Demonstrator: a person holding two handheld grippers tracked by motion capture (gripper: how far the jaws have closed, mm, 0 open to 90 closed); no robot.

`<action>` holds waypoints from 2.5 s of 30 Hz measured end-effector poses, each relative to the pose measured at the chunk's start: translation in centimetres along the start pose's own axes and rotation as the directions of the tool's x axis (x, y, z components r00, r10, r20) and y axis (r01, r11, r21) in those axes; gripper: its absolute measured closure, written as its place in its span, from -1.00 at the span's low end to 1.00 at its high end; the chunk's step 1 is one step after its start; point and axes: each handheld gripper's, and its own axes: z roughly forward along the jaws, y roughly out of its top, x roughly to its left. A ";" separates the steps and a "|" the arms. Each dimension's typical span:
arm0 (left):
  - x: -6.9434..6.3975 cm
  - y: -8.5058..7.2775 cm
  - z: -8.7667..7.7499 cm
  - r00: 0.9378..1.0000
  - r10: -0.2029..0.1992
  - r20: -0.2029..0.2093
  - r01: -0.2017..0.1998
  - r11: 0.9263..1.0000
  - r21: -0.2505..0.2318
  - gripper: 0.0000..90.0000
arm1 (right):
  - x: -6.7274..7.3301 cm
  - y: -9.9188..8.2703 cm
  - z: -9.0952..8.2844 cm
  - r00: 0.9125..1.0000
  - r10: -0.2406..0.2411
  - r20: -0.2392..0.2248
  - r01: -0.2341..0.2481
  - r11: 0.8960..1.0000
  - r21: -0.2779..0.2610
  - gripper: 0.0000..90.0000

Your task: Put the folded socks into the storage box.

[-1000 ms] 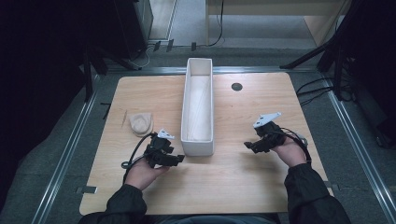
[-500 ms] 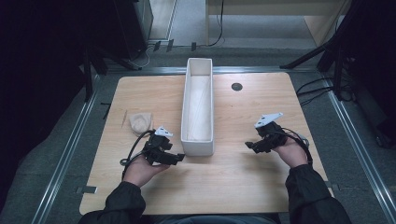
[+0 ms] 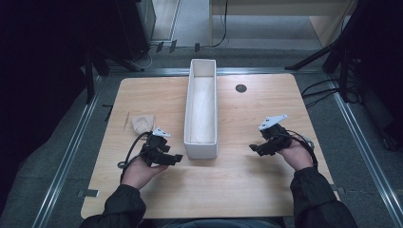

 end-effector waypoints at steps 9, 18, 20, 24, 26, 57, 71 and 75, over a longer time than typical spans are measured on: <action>1.2 -0.4 -0.4 0.995 -0.081 -0.052 0.080 0.997 -0.012 -0.24 | 0.1 0.2 0.1 1.000 -0.008 0.000 0.008 1.000 -0.002 -0.48; 2.7 -1.1 -1.3 0.981 -0.169 -0.098 0.167 0.986 -0.027 -0.27 | 0.2 0.6 0.4 1.000 -0.015 -0.010 0.015 1.000 0.001 -0.48; 2.9 -1.2 -1.5 0.978 -0.177 -0.110 0.175 0.984 -0.029 -0.27 | 0.2 0.7 0.5 1.000 -0.015 -0.011 0.015 1.000 -0.002 -0.48; 3.4 -1.5 -2.0 0.967 -0.217 -0.134 0.212 0.976 -0.054 -0.30 | 0.1 0.7 0.5 1.000 -0.018 -0.012 0.018 1.000 -0.002 -0.48; 3.8 -1.5 -2.1 0.958 -0.247 -0.143 0.241 0.969 -0.057 -0.36 | 0.1 0.7 0.6 1.000 -0.019 -0.011 0.019 1.000 0.003 -0.48; 11.3 3.8 -2.4 0.887 -0.391 -0.244 0.399 0.917 -0.020 -0.37 | 0.2 0.4 0.4 1.000 -0.012 -0.007 0.012 1.000 0.009 -0.48; 13.7 5.6 -0.2 0.860 -0.422 -0.287 0.455 0.889 0.056 -0.31 | 0.2 0.3 0.4 1.000 -0.015 -0.012 0.015 1.000 0.017 -0.48; 14.1 5.5 0.8 0.856 -0.423 -0.297 0.463 0.883 0.077 -0.29 | 0.2 0.2 0.4 1.000 -0.011 -0.012 0.012 1.000 0.017 -0.48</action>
